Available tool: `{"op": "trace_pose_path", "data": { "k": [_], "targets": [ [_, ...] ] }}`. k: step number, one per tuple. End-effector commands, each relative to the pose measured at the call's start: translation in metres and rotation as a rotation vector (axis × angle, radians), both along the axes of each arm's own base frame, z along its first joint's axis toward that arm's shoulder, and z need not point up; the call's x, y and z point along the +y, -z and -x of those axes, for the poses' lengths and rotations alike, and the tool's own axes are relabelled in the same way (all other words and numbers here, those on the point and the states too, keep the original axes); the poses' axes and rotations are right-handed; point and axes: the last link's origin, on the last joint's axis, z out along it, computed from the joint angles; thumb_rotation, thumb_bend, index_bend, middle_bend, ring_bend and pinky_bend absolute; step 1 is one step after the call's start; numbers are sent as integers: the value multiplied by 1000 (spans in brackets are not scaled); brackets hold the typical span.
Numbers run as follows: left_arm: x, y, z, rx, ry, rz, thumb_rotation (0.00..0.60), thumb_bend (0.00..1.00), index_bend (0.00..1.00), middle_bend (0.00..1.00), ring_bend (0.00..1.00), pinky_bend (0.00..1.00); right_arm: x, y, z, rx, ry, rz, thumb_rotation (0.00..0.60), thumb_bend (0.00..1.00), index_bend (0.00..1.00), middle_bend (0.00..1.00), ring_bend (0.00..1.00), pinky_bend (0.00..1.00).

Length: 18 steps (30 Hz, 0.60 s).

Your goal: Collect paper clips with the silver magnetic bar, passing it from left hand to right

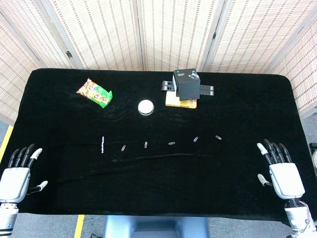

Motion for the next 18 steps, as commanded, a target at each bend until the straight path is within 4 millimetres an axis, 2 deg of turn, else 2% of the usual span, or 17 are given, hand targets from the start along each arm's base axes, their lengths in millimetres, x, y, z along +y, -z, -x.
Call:
{"op": "trace_pose_path", "data": {
  "k": [1, 8, 10, 11, 12, 13, 14, 15, 16, 18],
  "targets": [
    [0, 0, 0, 0, -1, 1, 600, 111, 0, 0, 0, 0, 0, 0, 0, 0, 0, -1, 600, 262, 0, 0, 0, 0],
    [1, 3, -4, -3, 28, 21, 600, 112, 0, 0, 0, 0, 3, -4, -2, -10, -15, 19, 600, 262, 0, 0, 0, 0],
    [6, 5, -7, -6, 62, 38, 600, 115, 0, 3, 9, 28, 7, -9, -3, -27, -27, 33, 600, 262, 0, 0, 0, 0],
    [9, 6, -8, -4, 72, 52, 600, 116, 0, 18, 34, 81, 9, -11, -4, -39, -35, 38, 600, 262, 0, 0, 0, 0],
    [16, 7, -10, -2, 88, 73, 600, 117, 0, 67, 107, 199, 11, -15, -6, -52, -50, 47, 600, 262, 0, 0, 0, 0],
    [23, 8, -12, -6, 103, 92, 600, 126, 0, 148, 214, 332, 13, -17, -7, -58, -62, 56, 600, 262, 0, 0, 0, 0],
    [30, 9, -15, -15, 116, 116, 600, 144, 1, 218, 300, 424, 13, -20, -8, -62, -74, 66, 600, 261, 0, 0, 0, 0],
    [39, 11, -18, -28, 129, 155, 600, 201, 21, 360, 456, 569, 14, -22, -9, -68, -88, 79, 600, 261, 0, 0, 0, 0],
    [46, 13, -21, -33, 139, 187, 600, 263, 51, 468, 564, 656, 14, -24, -9, -73, -95, 89, 600, 261, 0, 0, 0, 0],
    [61, 18, -30, -35, 166, 256, 600, 352, 118, 608, 685, 752, 14, -28, -9, -78, -104, 109, 600, 262, 0, 0, 0, 0]
  ]
}}
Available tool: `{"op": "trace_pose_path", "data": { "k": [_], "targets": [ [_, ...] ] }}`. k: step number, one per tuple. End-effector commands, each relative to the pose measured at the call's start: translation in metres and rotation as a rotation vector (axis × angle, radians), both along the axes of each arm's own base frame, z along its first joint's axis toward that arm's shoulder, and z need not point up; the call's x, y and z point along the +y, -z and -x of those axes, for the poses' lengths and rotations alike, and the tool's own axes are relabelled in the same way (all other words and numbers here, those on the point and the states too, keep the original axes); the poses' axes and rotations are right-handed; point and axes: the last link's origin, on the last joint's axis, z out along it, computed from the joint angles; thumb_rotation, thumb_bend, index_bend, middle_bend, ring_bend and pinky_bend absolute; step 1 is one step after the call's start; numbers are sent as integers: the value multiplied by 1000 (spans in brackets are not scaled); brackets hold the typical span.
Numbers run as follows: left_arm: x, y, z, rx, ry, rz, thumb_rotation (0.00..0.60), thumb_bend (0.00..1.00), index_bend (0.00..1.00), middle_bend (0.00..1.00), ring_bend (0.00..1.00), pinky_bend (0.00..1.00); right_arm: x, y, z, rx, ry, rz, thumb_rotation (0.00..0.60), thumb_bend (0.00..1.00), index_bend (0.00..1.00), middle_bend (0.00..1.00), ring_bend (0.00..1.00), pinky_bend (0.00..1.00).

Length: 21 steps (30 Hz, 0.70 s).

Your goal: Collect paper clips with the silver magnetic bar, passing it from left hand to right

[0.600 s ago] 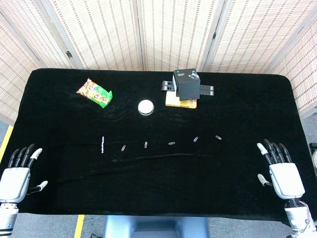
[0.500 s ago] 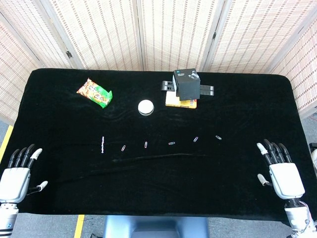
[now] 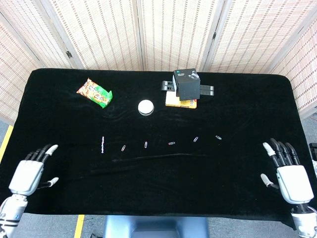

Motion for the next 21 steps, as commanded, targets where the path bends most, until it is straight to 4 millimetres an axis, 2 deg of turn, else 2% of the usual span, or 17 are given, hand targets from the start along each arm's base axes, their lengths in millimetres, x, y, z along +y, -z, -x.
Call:
{"op": "trace_pose_path", "data": {
  "k": [1, 4, 7, 13, 21],
  "targets": [
    [34, 8, -17, 0, 67, 132, 600, 382, 146, 671, 738, 789, 1, -7, 1, -6, -16, 30, 600, 262, 0, 0, 0, 0],
    [56, 16, -29, 20, 97, 172, 600, 416, 171, 787, 844, 863, 2, -10, 1, -13, -25, 44, 600, 262, 0, 0, 0, 0],
    [75, 26, -38, 41, 102, 213, 600, 442, 185, 848, 904, 912, 4, -12, 0, -28, -42, 51, 600, 262, 0, 0, 0, 0],
    [106, 52, -54, 128, 165, 269, 600, 518, 222, 867, 928, 919, 1, -19, 3, -55, -42, 78, 600, 262, 0, 0, 0, 0],
    [133, 80, -55, 281, 193, 321, 600, 543, 227, 875, 934, 919, -3, -29, 9, -84, -22, 116, 600, 263, 0, 0, 0, 0]
  ]
}}
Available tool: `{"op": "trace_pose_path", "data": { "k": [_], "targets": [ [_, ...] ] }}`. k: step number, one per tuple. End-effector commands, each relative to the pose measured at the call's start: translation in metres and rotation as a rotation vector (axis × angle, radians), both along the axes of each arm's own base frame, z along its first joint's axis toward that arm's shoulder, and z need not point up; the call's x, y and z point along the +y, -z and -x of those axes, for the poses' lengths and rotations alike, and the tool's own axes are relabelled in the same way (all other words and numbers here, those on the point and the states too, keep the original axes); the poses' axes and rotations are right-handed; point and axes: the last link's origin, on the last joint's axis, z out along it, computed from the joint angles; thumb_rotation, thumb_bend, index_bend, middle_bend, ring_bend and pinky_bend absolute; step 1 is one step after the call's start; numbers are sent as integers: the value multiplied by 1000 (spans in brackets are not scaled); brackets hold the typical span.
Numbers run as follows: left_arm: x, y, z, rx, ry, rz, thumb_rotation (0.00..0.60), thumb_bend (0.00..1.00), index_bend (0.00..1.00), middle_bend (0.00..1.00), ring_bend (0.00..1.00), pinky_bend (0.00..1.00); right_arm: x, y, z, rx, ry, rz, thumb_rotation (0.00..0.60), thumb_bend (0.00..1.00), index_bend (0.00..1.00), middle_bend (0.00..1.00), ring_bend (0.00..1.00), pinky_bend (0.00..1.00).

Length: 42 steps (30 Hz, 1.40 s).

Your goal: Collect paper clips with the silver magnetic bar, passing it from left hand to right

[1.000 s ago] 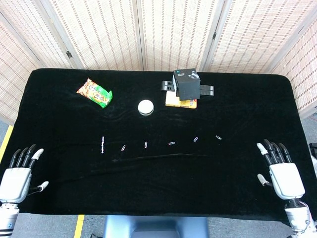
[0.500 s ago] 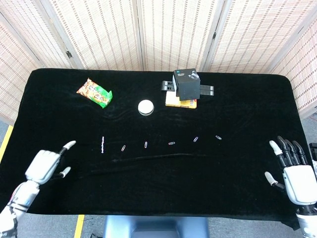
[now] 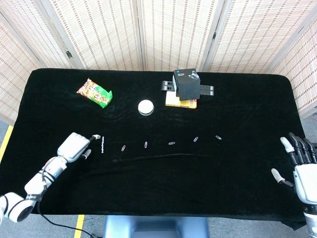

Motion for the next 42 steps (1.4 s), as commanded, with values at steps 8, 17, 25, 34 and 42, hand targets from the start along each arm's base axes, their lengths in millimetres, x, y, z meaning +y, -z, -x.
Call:
{"op": "trace_pose_path", "data": {
  "k": [8, 17, 25, 34, 42],
  "targets": [
    [17, 25, 3, 107, 20, 34, 600, 543, 215, 875, 930, 919, -3, -7, 5, -15, 24, 26, 600, 262, 0, 0, 0, 0],
    [14, 39, 0, 115, 30, 65, 600, 542, 212, 875, 929, 919, -6, -8, 7, -17, 38, 21, 600, 262, 0, 0, 0, 0],
    [15, 46, 2, 145, 29, 65, 600, 543, 212, 875, 929, 919, -5, -8, 8, -19, 38, 18, 600, 262, 0, 0, 0, 0],
    [17, 46, 6, 178, 14, 54, 600, 542, 214, 875, 929, 919, -5, -8, 8, -19, 39, 21, 600, 262, 0, 0, 0, 0],
    [15, 39, 16, 224, -23, 36, 600, 543, 229, 875, 923, 919, -5, -10, 8, -22, 39, 24, 600, 263, 0, 0, 0, 0]
  ]
}}
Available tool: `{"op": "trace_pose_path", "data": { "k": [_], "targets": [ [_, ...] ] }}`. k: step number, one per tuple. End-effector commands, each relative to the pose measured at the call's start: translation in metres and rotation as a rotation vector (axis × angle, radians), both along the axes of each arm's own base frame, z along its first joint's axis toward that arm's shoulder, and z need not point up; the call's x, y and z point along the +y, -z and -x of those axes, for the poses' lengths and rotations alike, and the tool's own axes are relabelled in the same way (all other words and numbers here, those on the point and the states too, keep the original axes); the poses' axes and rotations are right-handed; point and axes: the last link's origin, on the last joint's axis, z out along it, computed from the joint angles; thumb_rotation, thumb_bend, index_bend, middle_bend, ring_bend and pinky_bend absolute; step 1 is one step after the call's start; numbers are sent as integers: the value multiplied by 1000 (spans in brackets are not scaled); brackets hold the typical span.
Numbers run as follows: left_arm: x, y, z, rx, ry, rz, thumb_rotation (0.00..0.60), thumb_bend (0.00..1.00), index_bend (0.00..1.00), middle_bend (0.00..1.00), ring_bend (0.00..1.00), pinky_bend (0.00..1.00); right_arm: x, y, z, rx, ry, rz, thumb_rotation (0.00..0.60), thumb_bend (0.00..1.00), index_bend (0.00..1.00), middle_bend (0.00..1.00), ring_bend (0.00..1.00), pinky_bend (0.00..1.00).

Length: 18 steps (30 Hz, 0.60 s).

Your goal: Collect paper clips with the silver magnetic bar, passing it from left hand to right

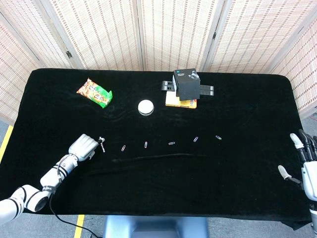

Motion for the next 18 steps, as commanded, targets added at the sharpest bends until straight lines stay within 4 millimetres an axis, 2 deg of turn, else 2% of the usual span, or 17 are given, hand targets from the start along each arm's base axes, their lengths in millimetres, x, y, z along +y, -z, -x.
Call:
{"op": "trace_pose_path", "data": {
  "k": [1, 10, 14, 18],
  "targets": [
    [-3, -5, 6, 18, -19, -12, 600, 543, 234, 875, 923, 919, 0, 0, 0, -1, 0, 0, 600, 263, 0, 0, 0, 0],
    [-23, -20, 24, 70, -85, -45, 600, 543, 268, 875, 923, 919, 2, 0, -1, -1, -13, -8, 600, 263, 0, 0, 0, 0],
    [-34, -20, 21, 66, -88, -44, 600, 543, 270, 875, 924, 919, 2, 2, -2, 1, -18, -15, 600, 262, 0, 0, 0, 0],
    [-34, -27, 13, 43, -69, -87, 600, 543, 254, 875, 924, 919, 2, 3, -3, 3, -25, -29, 600, 262, 0, 0, 0, 0]
  ]
}}
